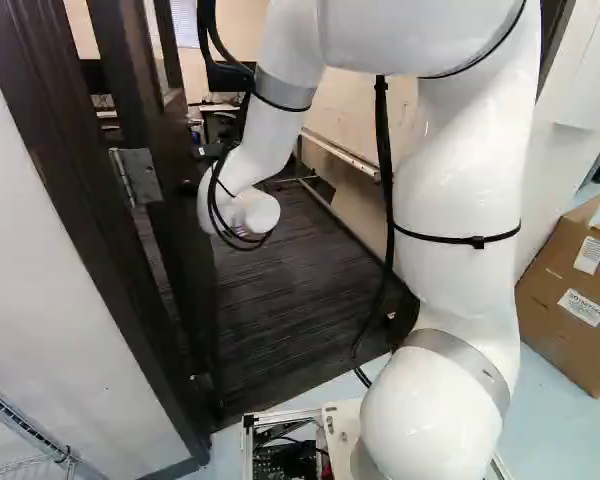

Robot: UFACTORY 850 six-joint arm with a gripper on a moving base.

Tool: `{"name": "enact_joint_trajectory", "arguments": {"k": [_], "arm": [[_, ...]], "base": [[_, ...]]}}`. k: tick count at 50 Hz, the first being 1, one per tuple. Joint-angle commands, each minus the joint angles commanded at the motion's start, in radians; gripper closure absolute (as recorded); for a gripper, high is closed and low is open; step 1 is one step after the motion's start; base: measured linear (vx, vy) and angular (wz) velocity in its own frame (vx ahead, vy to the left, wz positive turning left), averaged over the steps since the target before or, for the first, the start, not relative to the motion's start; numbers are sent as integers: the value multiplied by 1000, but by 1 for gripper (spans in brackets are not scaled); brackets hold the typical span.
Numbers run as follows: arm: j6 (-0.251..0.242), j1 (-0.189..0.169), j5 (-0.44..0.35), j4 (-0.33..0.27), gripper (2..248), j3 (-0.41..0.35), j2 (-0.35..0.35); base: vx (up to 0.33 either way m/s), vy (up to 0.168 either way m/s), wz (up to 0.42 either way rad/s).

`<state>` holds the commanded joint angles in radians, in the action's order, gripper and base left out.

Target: Open the door and move inside

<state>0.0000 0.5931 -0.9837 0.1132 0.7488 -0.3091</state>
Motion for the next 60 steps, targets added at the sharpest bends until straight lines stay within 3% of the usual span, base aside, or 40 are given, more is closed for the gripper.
{"name": "enact_joint_trajectory", "arguments": {"k": [33,60], "arm": [[0,-5,-1,-1,3,0,0],[0,-75,-1,-1,3,-13,11]], "base": [[0,0,0],[0,0,0]]}}
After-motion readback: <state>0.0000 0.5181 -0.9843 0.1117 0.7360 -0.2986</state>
